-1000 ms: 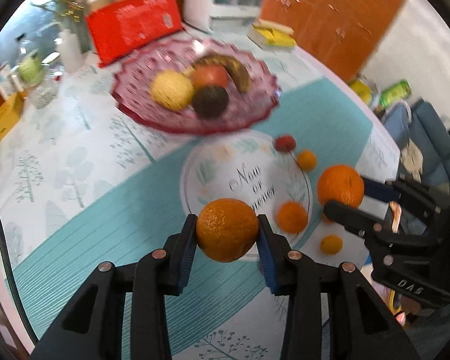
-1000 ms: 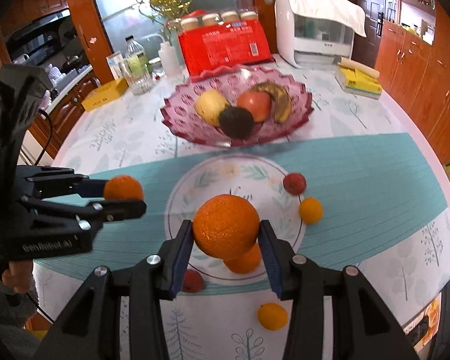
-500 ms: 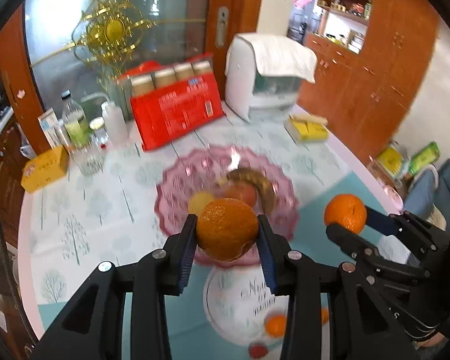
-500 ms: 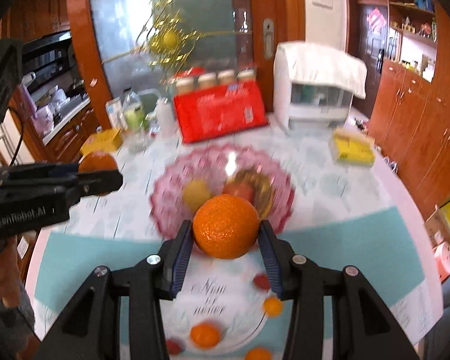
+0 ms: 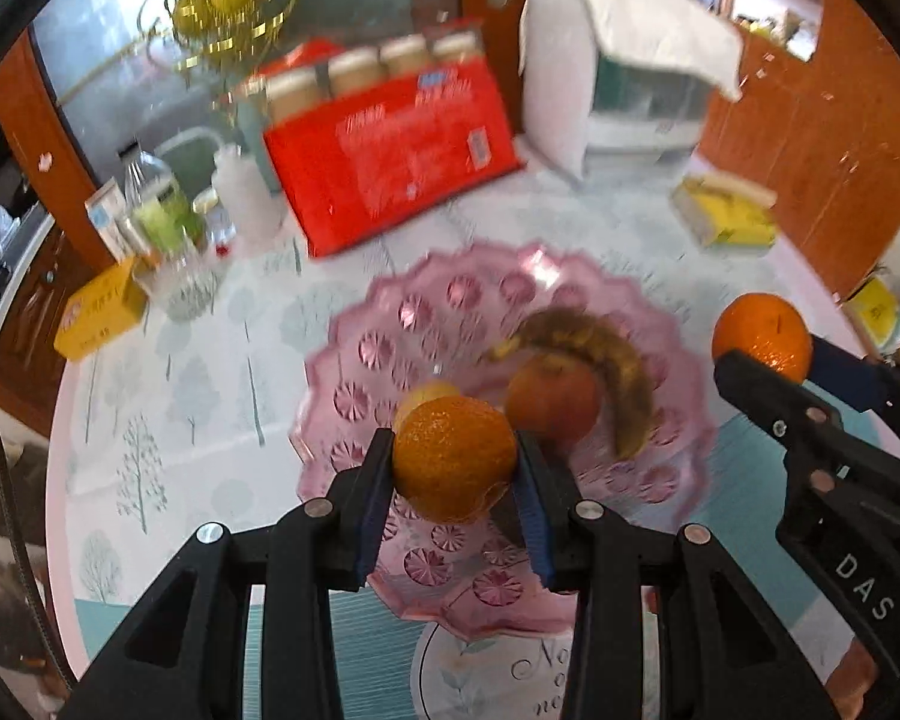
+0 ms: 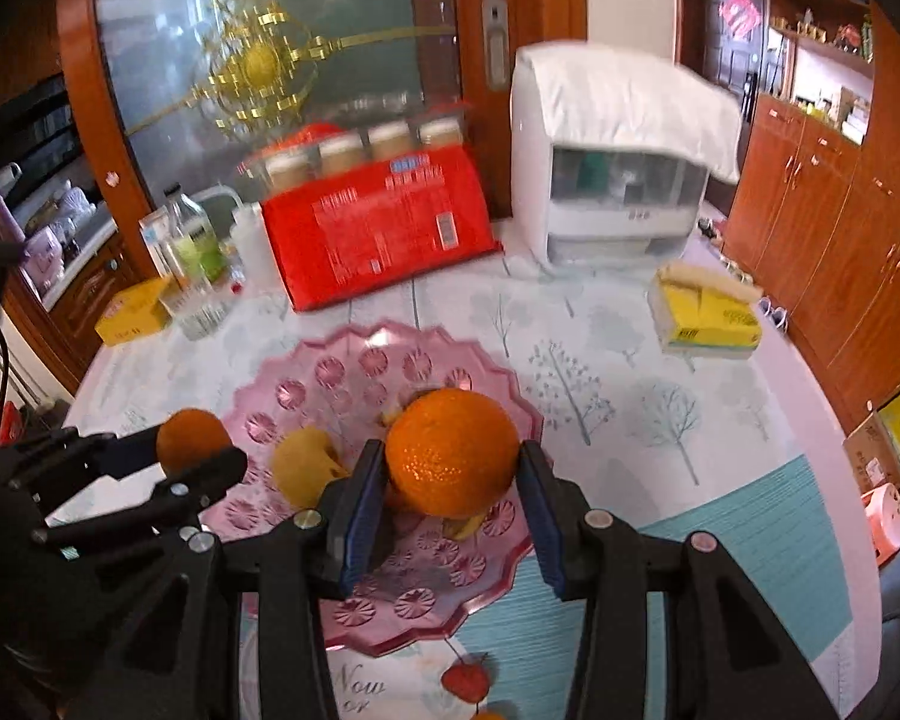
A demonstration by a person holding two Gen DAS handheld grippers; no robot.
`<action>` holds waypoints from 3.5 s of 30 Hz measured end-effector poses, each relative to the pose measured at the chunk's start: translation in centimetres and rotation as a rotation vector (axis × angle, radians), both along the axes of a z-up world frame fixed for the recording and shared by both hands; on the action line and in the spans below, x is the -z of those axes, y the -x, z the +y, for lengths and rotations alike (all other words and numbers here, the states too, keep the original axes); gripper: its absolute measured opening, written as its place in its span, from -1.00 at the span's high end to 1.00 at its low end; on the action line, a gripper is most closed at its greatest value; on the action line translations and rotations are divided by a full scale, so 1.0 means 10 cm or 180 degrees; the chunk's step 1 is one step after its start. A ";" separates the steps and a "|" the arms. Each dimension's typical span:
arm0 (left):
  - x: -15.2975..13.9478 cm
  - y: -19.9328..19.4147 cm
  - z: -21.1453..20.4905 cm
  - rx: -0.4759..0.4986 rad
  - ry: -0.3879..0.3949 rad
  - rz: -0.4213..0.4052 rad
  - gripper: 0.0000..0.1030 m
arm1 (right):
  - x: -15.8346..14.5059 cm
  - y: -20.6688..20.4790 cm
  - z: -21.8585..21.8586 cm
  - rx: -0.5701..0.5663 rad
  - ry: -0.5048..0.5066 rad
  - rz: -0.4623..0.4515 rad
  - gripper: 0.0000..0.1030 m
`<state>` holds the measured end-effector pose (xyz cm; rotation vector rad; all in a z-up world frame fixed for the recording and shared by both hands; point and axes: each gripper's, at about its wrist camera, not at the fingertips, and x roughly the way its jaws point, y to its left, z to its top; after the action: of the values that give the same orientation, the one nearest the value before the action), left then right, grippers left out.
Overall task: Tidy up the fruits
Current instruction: 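Carry the orange with the left tool while the right tool carries its orange over the bowl, then lower the orange into the bowl and open the left tool while the right tool releases its orange, then withdraw both tools from the bowl toward the remaining oranges on the table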
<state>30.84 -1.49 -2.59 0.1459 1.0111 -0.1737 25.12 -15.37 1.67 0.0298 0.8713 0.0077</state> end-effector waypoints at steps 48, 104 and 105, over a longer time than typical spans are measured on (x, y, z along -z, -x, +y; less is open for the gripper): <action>0.00 0.32 0.35 -0.0394 0.0453 -0.0224 -0.57 | 0.32 0.12 0.11 -0.0126 0.0076 0.0071 -0.14; 0.55 1.91 -0.15 0.1058 0.0105 0.0336 -0.94 | 0.77 2.44 -0.22 0.0450 -0.0114 0.0632 -0.13; 0.59 1.92 -0.15 0.1062 0.0085 0.0361 -0.94 | 0.80 2.45 -0.21 0.0443 -0.0131 0.0651 -0.13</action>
<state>11.68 -2.97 -8.53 0.2827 1.0922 -0.5039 0.63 -17.46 -6.36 0.1315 1.0720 -0.1092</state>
